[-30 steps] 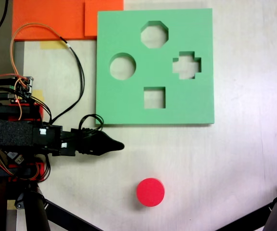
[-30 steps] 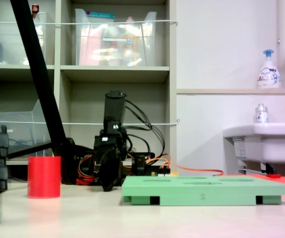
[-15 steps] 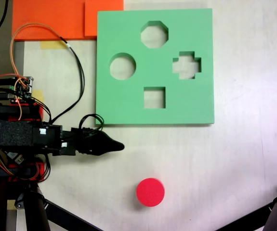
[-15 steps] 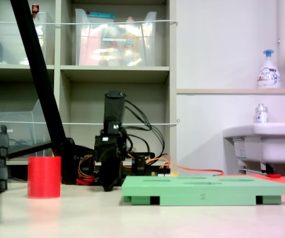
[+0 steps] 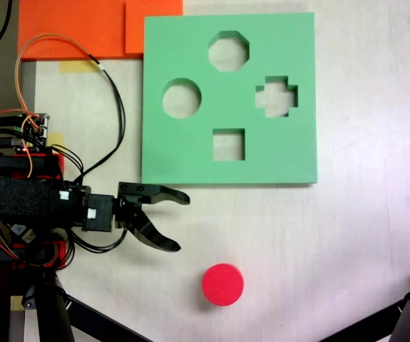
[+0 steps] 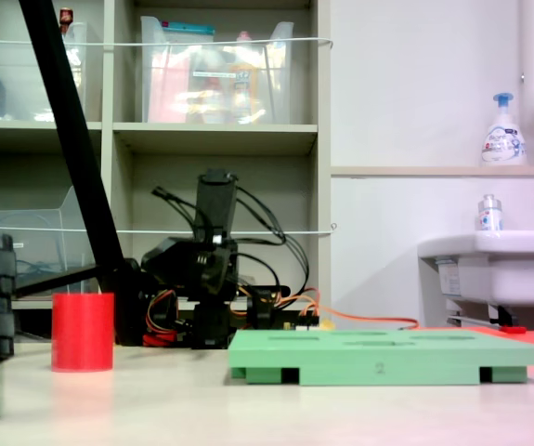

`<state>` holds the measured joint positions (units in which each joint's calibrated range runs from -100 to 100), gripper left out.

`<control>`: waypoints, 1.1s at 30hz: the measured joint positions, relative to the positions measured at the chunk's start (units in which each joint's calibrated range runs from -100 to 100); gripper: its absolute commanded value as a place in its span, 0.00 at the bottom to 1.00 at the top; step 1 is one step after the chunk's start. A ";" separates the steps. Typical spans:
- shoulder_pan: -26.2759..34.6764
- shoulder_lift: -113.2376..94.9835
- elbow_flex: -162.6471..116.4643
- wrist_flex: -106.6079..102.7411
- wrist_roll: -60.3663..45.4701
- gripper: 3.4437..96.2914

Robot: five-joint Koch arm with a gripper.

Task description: Put the cylinder block into the corresponding hole

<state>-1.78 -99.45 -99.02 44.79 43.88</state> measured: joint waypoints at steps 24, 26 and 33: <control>-4.74 77.43 14.60 47.97 3.08 0.99; -5.03 86.18 17.15 47.97 3.66 0.99; -5.81 98.91 24.89 47.97 4.10 0.98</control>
<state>-7.59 -0.55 -74.13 92.76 47.99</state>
